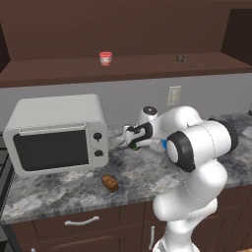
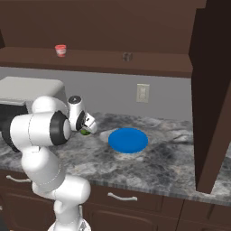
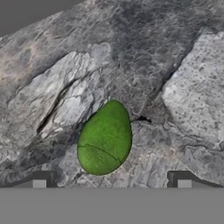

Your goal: Pick the avocado and bread from the counter and place them on the plate. Then pick the jam from the cabinet and place it next to the plate. Lastly close the cabinet door.

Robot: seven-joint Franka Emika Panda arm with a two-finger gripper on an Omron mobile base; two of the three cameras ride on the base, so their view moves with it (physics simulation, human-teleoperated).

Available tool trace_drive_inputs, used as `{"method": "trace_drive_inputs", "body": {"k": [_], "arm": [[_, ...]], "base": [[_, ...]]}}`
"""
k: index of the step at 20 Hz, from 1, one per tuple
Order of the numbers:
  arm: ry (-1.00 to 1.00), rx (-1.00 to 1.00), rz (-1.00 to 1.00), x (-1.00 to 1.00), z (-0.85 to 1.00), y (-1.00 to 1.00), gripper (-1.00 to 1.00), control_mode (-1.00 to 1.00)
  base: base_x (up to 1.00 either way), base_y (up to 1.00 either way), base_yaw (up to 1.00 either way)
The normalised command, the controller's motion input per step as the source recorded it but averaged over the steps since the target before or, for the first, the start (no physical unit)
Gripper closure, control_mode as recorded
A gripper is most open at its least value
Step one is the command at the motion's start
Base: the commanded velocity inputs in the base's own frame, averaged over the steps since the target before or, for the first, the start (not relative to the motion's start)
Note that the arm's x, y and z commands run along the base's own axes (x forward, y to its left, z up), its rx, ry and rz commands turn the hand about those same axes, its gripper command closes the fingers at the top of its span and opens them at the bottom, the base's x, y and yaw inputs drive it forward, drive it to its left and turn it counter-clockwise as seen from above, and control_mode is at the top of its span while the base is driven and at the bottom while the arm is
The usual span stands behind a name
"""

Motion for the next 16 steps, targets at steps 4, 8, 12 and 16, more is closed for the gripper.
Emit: {"method": "trace_drive_inputs", "body": {"k": [4,8,12,16], "arm": [[-0.02,0.00,0.00,0.23,-0.20,0.07,-1.00,-1.00],[-0.02,0.00,0.00,0.19,-0.20,0.04,-1.00,-1.00],[-0.02,0.00,0.00,0.15,-0.20,0.00,-1.00,-1.00],[-0.02,0.00,0.00,0.15,-0.20,0.00,-1.00,-1.00]], "base": [[0.00,0.00,0.00],[0.00,0.00,0.00],[0.00,0.00,0.00],[0.00,0.00,0.00]]}}
